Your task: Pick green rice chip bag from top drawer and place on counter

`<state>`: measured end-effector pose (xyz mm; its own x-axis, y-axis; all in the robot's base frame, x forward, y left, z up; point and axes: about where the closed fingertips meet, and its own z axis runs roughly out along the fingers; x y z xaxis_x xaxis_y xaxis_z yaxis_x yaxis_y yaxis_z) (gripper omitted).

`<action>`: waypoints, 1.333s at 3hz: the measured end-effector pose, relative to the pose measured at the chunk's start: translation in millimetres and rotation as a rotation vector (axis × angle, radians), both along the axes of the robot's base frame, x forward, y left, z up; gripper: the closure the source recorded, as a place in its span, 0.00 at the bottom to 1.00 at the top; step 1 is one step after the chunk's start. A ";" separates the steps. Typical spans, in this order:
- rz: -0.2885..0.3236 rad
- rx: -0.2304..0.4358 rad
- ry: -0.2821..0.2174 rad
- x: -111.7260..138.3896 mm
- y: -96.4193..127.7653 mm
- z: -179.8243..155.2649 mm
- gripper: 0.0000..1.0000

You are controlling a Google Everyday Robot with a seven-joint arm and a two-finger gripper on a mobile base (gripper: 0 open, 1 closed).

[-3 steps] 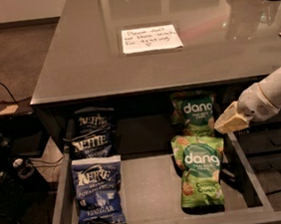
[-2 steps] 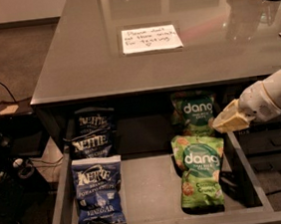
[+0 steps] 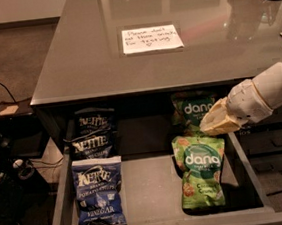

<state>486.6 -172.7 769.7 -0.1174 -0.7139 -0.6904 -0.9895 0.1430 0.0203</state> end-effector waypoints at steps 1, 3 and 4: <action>0.276 -0.004 -0.095 -13.6 12.9 1.7 0.05; 0.351 -0.008 -0.124 -18.4 18.0 -2.7 0.00; 0.537 -0.030 -0.229 -33.2 24.6 -6.4 0.00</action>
Offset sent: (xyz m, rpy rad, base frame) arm -0.0063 0.0112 0.0008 -0.0024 -0.0590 0.1760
